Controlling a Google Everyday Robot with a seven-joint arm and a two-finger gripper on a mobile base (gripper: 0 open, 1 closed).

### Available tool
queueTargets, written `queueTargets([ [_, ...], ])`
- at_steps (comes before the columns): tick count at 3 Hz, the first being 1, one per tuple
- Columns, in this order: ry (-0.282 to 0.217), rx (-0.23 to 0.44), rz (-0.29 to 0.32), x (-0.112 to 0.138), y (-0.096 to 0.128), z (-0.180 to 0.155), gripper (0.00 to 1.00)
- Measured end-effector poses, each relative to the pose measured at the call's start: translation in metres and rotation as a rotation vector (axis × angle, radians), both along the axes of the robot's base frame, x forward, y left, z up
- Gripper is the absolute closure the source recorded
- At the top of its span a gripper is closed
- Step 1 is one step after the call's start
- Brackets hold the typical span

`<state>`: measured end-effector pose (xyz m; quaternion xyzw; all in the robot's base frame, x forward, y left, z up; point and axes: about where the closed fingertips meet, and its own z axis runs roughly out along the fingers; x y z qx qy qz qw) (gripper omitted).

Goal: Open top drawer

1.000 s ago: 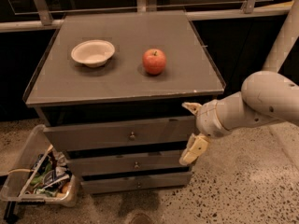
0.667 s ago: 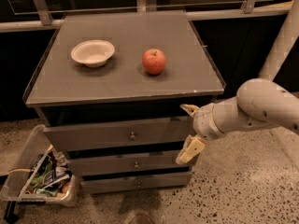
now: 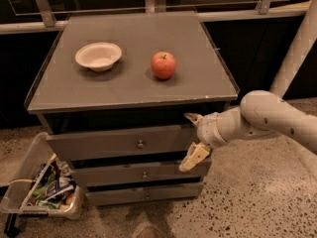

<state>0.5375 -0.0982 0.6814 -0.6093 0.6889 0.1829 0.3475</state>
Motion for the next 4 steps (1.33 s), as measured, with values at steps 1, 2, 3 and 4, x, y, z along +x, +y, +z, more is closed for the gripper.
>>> queueTargets([
  [1,0.000,0.019,0.023,0.015,0.008,-0.014,0.00],
  [2,-0.056,-0.007,0.041,0.044,0.007,-0.021,0.00],
  [3,-0.024,-0.022,0.037,0.044,0.004,-0.039,0.00],
  [4,-0.023,-0.022,0.037,0.044,0.004,-0.039,0.00],
])
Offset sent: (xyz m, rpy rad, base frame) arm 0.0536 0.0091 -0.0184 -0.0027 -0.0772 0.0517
